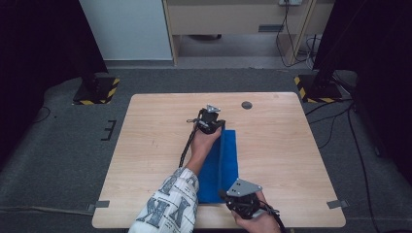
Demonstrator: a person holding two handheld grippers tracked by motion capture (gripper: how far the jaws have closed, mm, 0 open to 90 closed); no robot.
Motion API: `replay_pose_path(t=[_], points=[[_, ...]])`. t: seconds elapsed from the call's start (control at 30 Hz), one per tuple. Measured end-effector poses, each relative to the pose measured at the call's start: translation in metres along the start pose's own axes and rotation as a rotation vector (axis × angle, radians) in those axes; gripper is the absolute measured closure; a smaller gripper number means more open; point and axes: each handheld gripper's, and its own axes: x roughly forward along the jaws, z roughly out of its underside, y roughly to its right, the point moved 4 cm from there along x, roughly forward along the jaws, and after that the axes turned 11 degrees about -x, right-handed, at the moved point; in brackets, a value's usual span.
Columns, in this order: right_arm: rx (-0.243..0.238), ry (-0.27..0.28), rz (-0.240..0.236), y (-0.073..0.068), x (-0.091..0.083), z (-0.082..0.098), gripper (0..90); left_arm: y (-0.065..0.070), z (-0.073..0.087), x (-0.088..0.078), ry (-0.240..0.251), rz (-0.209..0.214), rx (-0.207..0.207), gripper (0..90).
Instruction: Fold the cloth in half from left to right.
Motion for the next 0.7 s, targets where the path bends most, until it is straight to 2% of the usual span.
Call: replay_pose_path(t=[0.5, 0.7], points=[[0.015, -0.028, 0.012, 0.005, -0.005, 0.014, 88.8, 0.008, 0.005, 0.017, -0.027, -0.011, 0.005, 87.8], [0.05, -0.033, 0.011, 0.01, -0.004, 0.022, 88.8, 0.014, 0.004, 0.024, -0.037, -0.011, 0.019, 87.7]])
